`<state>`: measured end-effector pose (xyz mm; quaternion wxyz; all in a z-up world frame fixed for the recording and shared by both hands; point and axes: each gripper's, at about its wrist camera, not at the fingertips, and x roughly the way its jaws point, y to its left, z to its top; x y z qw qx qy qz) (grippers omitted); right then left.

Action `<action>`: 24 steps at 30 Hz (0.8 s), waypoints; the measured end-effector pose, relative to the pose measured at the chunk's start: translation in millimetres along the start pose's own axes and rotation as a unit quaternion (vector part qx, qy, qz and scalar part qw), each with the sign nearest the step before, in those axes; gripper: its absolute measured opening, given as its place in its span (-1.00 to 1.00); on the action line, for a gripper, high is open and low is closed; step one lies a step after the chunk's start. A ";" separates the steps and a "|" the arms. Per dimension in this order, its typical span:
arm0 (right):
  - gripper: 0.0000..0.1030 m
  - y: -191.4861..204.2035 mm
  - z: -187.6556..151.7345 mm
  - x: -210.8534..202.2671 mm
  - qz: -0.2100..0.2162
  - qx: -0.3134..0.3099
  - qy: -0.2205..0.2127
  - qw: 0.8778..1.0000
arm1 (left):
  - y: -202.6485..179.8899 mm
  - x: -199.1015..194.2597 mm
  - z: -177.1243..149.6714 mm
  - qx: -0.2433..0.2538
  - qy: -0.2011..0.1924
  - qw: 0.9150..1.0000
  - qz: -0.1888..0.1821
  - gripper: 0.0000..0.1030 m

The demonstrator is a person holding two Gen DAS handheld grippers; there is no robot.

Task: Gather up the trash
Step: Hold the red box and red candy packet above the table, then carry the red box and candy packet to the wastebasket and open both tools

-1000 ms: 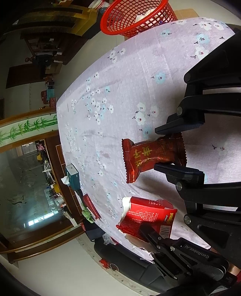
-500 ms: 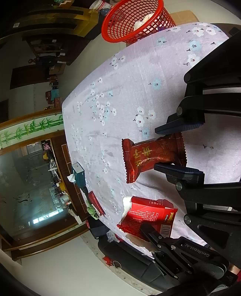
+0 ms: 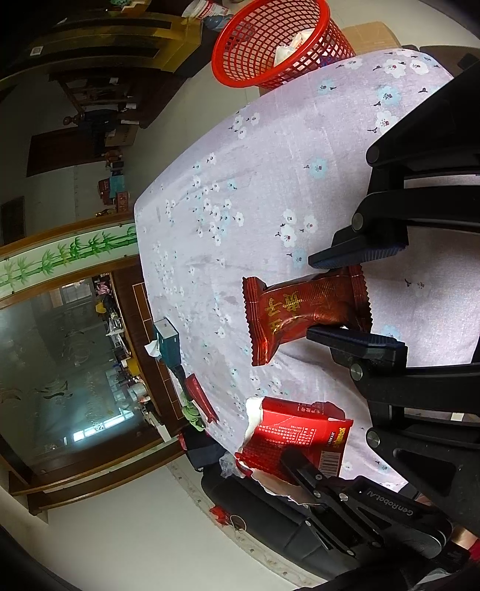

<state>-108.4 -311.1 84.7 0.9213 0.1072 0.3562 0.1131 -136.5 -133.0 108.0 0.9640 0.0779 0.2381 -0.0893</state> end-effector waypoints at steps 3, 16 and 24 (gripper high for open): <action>-0.33 -1.8 0.4 -0.9 0.000 0.003 0.000 1.000 | 0.0 -0.4 0.1 0.000 0.000 1.000 0.000 -0.91; -0.33 -19.0 0.1 -8.9 -0.002 0.024 -0.007 1.000 | -10.1 6.7 4.1 0.014 0.006 1.000 -0.006 -0.91; -0.33 -39.7 0.0 -19.2 -0.005 0.047 -0.018 0.999 | -30.1 12.7 10.9 0.028 0.012 0.999 -0.022 -0.91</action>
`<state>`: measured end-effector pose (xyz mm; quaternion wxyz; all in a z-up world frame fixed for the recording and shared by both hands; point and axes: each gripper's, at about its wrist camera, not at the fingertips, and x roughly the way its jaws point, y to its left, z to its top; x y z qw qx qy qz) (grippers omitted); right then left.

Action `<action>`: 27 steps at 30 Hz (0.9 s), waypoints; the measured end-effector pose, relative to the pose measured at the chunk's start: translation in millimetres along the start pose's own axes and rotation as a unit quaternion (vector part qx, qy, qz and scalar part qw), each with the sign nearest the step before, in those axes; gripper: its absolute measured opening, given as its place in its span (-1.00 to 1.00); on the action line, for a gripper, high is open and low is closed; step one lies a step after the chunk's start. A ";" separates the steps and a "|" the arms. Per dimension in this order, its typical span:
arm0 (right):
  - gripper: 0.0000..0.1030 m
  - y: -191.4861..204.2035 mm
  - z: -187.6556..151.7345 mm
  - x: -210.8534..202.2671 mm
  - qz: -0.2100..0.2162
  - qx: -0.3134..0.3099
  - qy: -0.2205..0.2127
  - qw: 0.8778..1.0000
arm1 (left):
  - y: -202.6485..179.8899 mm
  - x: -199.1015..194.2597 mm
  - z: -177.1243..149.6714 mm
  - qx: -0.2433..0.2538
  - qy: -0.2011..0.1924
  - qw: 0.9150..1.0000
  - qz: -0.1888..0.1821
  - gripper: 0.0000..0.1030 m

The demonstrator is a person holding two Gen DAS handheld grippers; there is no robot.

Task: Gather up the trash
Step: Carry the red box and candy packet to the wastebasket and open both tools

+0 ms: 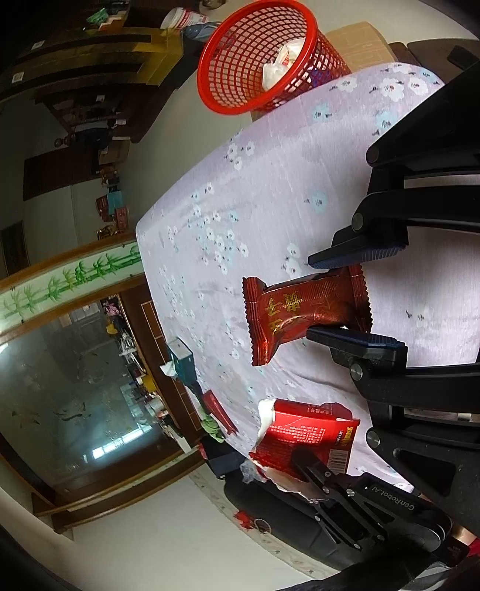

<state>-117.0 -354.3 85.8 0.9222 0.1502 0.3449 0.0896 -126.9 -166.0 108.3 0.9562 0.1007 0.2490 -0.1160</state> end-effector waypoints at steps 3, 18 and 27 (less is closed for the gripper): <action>-0.32 -11.1 2.5 -4.2 -0.003 0.012 -0.005 1.000 | -7.4 4.9 4.4 0.003 0.005 1.000 -0.010 -0.91; -0.32 -123.5 24.4 -67.9 -0.080 0.109 -0.081 0.988 | -75.5 25.5 62.6 0.003 0.013 0.987 -0.161 -0.91; -0.32 -185.8 31.9 -106.8 -0.121 0.160 -0.118 0.973 | -142.5 47.1 100.7 0.009 0.024 0.968 -0.248 -0.91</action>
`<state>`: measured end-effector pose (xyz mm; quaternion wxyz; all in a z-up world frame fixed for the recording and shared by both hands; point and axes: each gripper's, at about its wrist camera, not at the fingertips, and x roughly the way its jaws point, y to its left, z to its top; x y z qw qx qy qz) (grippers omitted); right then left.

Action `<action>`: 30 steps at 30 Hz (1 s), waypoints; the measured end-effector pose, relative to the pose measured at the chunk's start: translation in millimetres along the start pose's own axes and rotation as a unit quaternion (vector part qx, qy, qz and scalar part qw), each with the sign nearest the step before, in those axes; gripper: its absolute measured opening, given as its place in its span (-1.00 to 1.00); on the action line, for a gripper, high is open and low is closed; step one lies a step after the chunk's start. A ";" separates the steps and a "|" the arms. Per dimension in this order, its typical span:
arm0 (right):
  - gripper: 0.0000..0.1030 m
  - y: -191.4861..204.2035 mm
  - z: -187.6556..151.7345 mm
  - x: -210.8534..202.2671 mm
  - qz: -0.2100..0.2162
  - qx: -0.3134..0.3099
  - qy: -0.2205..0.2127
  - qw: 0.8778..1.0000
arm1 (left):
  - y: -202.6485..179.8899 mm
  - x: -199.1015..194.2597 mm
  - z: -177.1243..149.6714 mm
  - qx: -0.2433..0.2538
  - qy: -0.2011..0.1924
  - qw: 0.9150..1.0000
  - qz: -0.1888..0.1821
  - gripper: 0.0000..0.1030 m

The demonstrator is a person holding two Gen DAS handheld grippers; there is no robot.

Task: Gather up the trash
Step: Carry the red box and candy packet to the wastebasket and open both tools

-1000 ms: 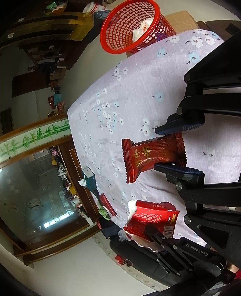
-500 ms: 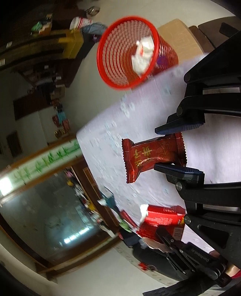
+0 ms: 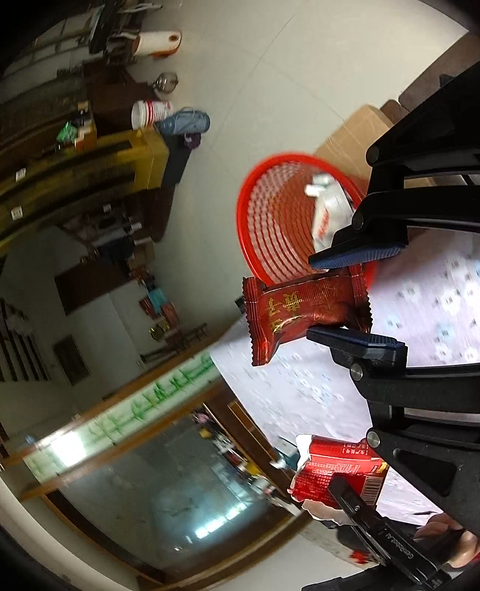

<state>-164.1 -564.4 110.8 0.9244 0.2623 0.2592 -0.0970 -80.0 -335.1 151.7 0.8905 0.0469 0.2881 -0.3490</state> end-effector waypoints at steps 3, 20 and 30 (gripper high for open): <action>-0.32 -15.2 8.8 -4.2 -0.007 0.011 -0.008 1.000 | -15.6 11.7 8.5 0.007 -0.003 1.000 -0.015 -0.91; -0.32 -45.8 27.4 9.5 -0.024 0.033 -0.007 0.999 | -62.0 84.8 25.3 0.017 0.028 0.998 -0.057 -0.91; -0.31 -55.0 29.6 37.4 -0.034 0.040 0.017 0.998 | -65.4 121.6 17.8 0.014 0.057 0.997 -0.055 -0.91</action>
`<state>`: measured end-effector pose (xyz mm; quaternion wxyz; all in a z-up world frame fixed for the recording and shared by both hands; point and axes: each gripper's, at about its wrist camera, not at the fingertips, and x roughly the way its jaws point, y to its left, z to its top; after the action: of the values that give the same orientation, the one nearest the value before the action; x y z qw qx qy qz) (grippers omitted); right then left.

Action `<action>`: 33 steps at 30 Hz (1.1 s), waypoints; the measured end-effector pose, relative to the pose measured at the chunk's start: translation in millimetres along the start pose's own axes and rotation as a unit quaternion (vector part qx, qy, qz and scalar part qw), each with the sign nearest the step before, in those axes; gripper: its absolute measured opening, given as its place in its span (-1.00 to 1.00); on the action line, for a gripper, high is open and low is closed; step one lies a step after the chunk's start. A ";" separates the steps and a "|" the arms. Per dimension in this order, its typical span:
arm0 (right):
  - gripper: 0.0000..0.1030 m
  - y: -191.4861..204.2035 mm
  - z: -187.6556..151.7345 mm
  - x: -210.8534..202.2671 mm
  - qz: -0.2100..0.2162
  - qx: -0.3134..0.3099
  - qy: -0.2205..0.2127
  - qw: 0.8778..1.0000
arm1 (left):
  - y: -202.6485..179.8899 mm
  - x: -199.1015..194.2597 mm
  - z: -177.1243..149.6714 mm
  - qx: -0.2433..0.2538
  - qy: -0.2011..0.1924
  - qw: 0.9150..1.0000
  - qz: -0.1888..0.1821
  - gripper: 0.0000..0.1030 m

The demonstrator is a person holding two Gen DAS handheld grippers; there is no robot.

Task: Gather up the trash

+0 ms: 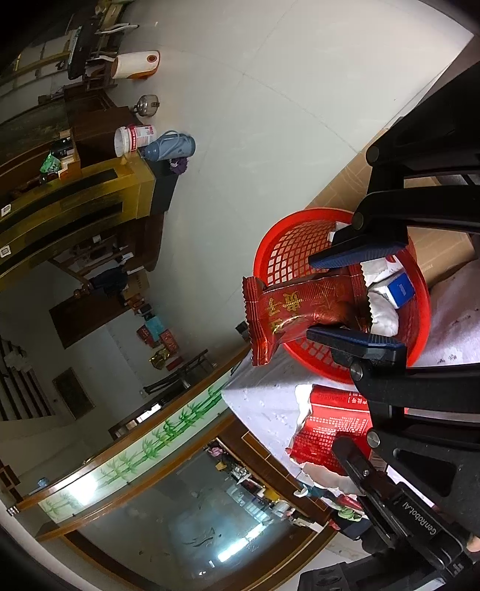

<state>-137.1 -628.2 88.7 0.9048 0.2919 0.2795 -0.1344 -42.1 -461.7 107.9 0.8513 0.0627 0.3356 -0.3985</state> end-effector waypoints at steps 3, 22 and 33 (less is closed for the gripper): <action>-0.30 1.2 2.3 8.8 -0.005 0.002 0.005 1.000 | -0.1 9.9 -3.3 0.001 0.007 1.000 0.002 -0.91; 0.08 3.8 3.3 25.8 -0.041 -0.003 0.007 0.999 | 3.1 19.6 -13.4 0.012 -0.002 1.000 0.019 -0.02; 0.81 37.2 -34.4 -30.8 -0.111 -0.045 -0.040 0.992 | 10.0 -54.0 -44.8 0.038 -0.076 0.993 0.084 0.78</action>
<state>-161.6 -575.5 100.3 0.9068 0.2127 0.2797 -0.2330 -82.9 -403.9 105.5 0.9017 0.0924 0.2478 -0.3421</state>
